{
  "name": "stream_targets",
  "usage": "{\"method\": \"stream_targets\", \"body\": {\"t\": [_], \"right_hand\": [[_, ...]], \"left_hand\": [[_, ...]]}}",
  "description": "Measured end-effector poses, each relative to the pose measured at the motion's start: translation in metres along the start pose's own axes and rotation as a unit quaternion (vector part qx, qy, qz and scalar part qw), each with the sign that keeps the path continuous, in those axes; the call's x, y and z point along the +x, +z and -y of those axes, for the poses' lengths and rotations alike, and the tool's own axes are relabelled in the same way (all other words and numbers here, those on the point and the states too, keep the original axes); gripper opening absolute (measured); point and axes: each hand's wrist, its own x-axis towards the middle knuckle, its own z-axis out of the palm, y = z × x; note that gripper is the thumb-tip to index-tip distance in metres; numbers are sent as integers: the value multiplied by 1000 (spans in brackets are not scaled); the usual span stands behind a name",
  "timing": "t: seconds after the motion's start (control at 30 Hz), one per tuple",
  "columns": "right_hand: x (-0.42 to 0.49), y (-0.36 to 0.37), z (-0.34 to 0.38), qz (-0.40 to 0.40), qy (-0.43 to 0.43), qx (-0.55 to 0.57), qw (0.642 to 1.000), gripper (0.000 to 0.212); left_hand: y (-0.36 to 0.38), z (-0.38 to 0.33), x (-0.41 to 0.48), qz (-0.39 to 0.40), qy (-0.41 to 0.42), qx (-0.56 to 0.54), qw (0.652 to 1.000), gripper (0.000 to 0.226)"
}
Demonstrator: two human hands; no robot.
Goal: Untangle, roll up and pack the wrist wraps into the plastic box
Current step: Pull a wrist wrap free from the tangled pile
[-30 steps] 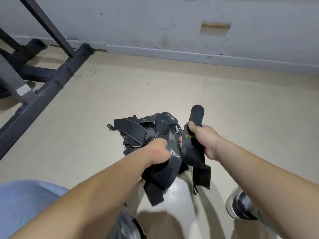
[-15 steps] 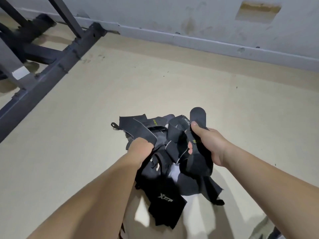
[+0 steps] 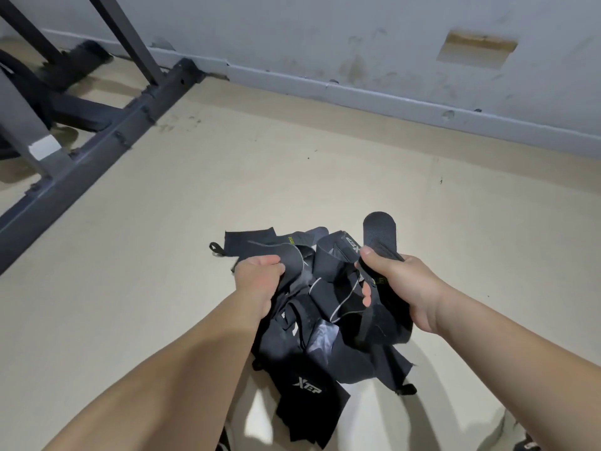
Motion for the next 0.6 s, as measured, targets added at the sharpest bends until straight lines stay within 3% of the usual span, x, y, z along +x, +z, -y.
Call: {"method": "stream_targets", "body": {"t": [0.1,0.33,0.53,0.6], "right_hand": [[-22,1,8,-5,1,17,1000,35],[-75,4,39,16,-27,49,998,27],[-103,5,56,92,-14,165,982,77],[-112,8,60,122,-9,210,970,81]], "left_hand": [[-4,-27,-20,10,4,-16,1000,24],[-31,-128,-104,148,107,-50,982,27],[-36,-165,-208,277,191,-62,940,26],[-36,-158,-236,350,202,-47,913,28]]}}
